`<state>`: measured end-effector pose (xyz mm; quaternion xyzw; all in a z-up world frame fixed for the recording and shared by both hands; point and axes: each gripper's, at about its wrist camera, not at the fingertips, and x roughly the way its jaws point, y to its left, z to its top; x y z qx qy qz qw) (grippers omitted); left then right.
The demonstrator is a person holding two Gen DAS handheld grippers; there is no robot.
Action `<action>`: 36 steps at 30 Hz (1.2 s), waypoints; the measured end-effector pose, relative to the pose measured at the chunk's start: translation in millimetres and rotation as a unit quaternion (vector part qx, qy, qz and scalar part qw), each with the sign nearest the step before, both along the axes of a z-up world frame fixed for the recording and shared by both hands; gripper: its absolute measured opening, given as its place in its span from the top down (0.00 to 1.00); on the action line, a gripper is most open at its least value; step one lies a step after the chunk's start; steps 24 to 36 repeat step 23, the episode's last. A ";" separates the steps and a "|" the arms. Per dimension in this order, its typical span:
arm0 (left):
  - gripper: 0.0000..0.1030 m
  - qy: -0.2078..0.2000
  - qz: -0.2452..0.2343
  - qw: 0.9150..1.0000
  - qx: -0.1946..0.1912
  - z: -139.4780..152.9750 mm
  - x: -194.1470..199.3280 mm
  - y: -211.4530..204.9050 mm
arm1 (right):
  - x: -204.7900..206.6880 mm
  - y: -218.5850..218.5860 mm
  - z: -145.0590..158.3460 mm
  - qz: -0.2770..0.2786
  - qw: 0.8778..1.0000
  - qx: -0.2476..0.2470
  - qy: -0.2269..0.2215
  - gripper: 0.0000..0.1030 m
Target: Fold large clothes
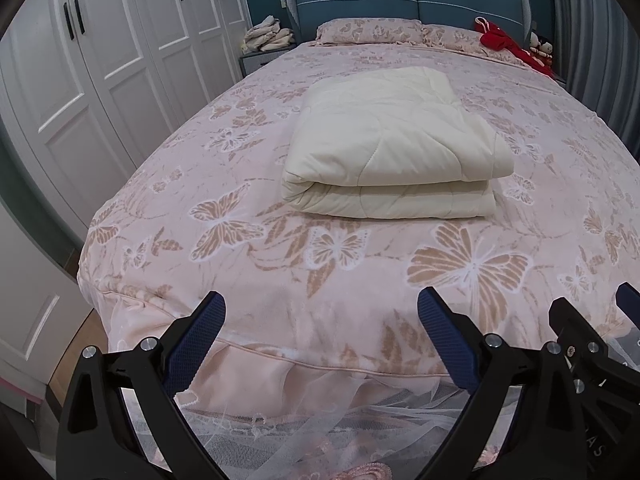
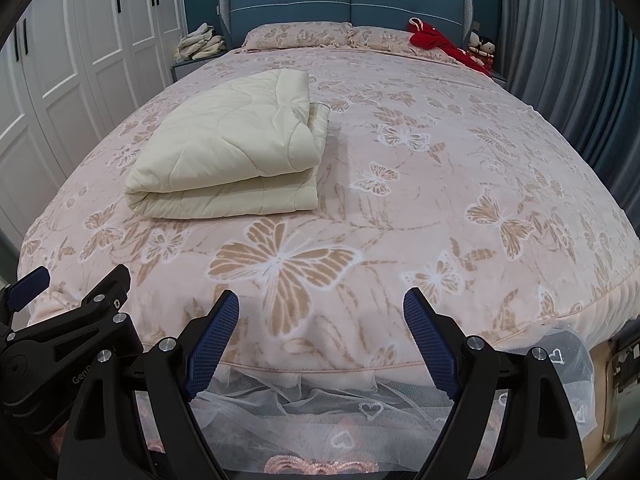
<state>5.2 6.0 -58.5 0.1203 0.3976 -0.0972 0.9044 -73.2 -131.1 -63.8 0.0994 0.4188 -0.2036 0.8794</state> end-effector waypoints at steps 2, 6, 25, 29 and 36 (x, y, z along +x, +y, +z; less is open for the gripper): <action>0.11 -0.005 -0.002 1.000 0.003 0.9 -0.9 -0.7 | 0.0 -0.3 -0.7 0.000 1.000 0.000 0.000 0.20; 0.13 -0.012 -0.008 1.000 0.009 2.9 -1.9 -3.0 | -0.1 -0.7 -0.9 0.000 1.000 0.000 0.000 0.20; 0.18 -0.020 -0.009 1.000 0.014 4.4 -5.0 -4.5 | -0.2 -0.2 -0.9 0.000 1.000 0.000 -0.001 0.20; 0.18 -0.020 -0.009 1.000 0.014 4.4 -5.0 -4.5 | -0.2 -0.2 -0.9 0.000 1.000 0.000 -0.001 0.20; 0.18 -0.020 -0.009 1.000 0.014 4.4 -5.0 -4.5 | -0.2 -0.2 -0.9 0.000 1.000 0.000 -0.001 0.20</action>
